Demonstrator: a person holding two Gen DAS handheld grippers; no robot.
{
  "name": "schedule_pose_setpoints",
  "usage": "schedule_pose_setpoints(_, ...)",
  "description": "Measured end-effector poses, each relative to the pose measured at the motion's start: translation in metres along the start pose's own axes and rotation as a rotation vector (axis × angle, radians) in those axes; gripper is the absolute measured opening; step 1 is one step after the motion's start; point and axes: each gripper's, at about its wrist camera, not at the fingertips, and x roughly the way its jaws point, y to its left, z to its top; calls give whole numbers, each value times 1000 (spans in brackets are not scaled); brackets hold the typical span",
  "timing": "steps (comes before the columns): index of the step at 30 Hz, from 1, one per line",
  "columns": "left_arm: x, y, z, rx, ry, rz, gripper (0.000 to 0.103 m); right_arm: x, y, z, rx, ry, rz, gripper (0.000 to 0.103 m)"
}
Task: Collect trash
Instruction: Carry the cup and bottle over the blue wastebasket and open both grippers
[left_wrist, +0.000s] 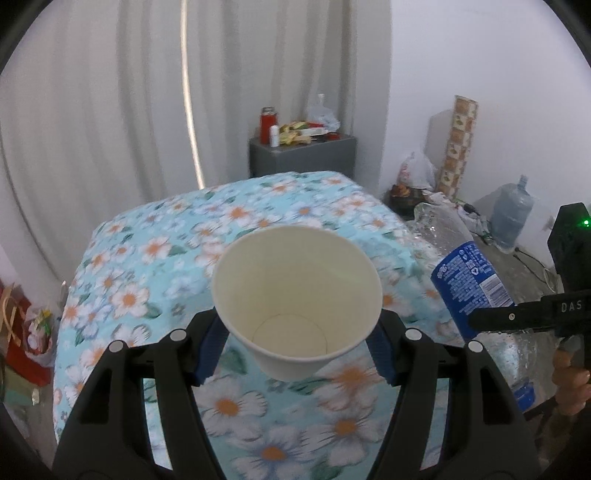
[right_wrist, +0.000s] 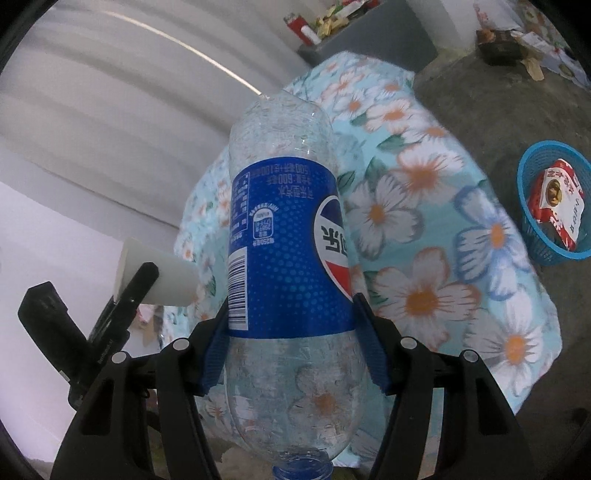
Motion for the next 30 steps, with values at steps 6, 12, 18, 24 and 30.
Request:
schedule_pose_setpoints(6, 9, -47, 27, 53, -5, -98, 62, -42, -29, -1, 54, -92, 35, 61)
schedule_pose_setpoints(12, 46, -127, 67, 137, 37, -281, 62, -108, -103, 0, 197, -251, -32, 61)
schedule_pose_setpoints(18, 122, -218, 87, 216, 183, -425, 63, -143, -208, -10, 424, -337, -169, 61)
schedule_pose_setpoints(24, 237, -314, 82, 260, 435, -481, 63, -114, -295, 1, 584, -301, -194, 61)
schedule_pose_setpoints(30, 336, -372, 66, 312, 561, -440, 64, -62, -362, 41, 668, -228, -199, 64)
